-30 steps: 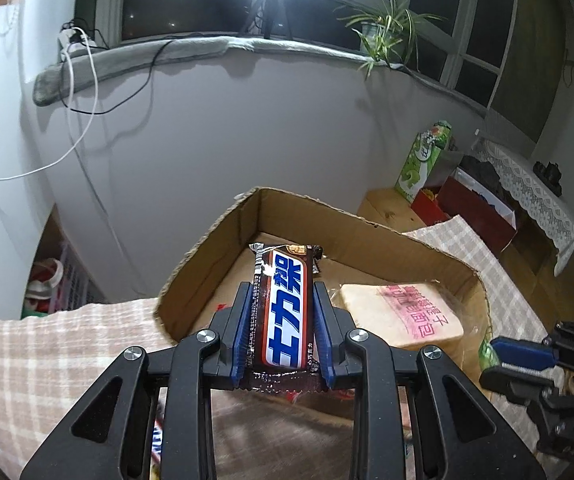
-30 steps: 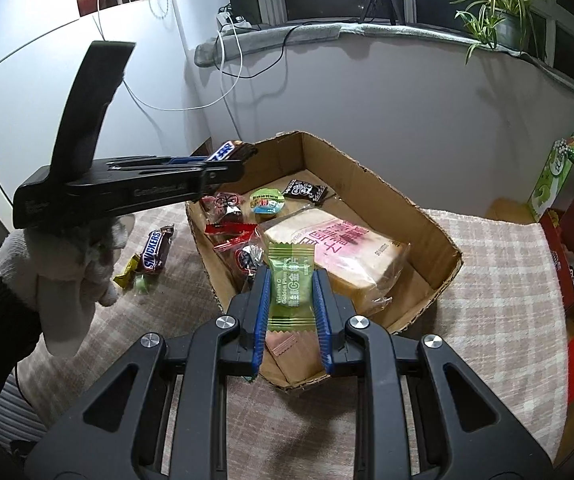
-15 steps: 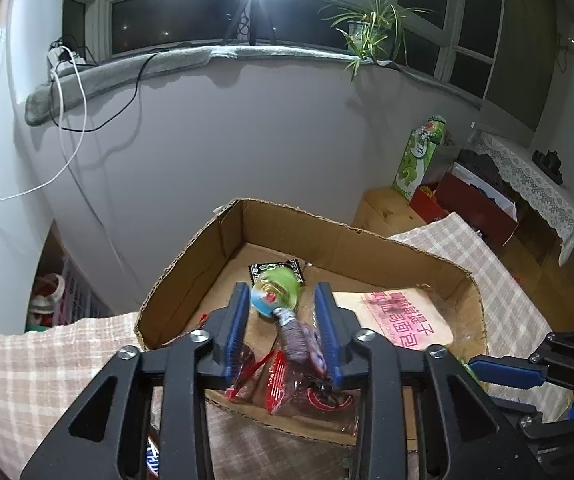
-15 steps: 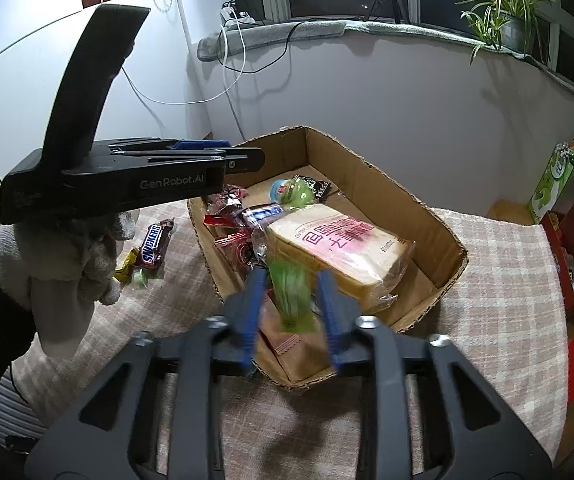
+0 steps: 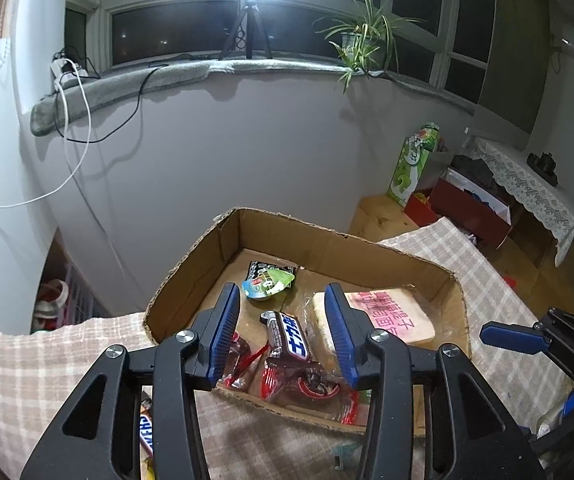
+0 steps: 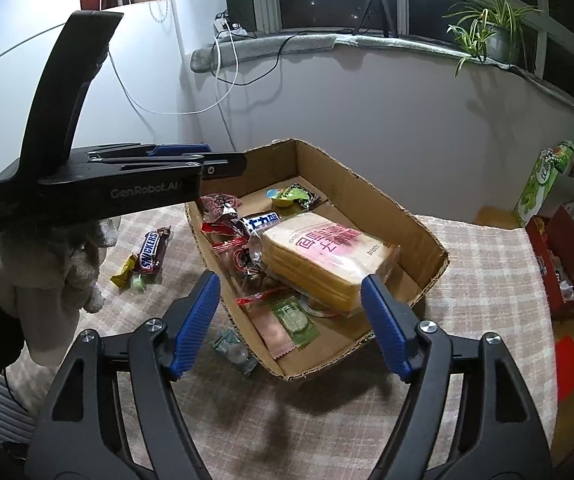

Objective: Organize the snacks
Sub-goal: 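Move both grippers back to the remaining Snickers bar and yellow candy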

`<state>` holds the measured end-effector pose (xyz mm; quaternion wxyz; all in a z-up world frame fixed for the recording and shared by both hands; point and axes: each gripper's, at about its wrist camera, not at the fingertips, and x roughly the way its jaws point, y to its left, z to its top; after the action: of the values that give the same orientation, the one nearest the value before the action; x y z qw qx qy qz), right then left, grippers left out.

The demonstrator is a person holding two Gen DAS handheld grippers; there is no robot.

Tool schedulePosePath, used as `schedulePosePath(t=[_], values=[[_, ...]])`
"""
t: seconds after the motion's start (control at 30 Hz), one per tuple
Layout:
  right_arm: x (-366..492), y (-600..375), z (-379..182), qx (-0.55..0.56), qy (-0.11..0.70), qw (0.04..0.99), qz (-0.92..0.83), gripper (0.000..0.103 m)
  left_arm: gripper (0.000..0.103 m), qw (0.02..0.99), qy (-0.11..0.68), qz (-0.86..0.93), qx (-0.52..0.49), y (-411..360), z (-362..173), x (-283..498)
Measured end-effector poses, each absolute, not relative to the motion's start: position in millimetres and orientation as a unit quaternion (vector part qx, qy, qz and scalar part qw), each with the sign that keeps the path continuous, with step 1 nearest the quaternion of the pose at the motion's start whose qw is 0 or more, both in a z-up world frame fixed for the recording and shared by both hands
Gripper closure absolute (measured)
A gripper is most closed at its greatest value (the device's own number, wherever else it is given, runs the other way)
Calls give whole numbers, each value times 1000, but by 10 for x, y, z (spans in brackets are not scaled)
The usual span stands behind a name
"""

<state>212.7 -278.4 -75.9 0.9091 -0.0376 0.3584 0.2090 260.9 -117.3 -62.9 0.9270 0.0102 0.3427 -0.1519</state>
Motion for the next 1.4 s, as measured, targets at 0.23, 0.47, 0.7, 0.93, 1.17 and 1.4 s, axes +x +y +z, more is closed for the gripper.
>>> schedulePosePath(t=[0.23, 0.47, 0.7, 0.93, 1.17, 1.4], values=[[1974, -2749, -706, -38, 353, 911, 210, 20, 60, 931, 333, -152, 7, -1115, -537, 2448], [1784, -2755, -693, -22, 356, 912, 202, 15, 60, 936, 318, -154, -4, -1019, -420, 2190], [1576, -2688, -729, -28, 362, 910, 200, 15, 57, 941, 304, -152, -5, -908, -347, 1883], [1401, -2562, -841, -30, 376, 900, 218, 12, 53, 942, 304, -139, -13, -648, -407, 1567], [1306, -2421, -1000, -32, 392, 886, 246, 12, 53, 940, 322, -107, -47, -148, -601, 1286], [1432, -2243, -1070, -23, 402, 874, 273, 13, 53, 928, 356, -79, -76, 224, -905, 1185]])
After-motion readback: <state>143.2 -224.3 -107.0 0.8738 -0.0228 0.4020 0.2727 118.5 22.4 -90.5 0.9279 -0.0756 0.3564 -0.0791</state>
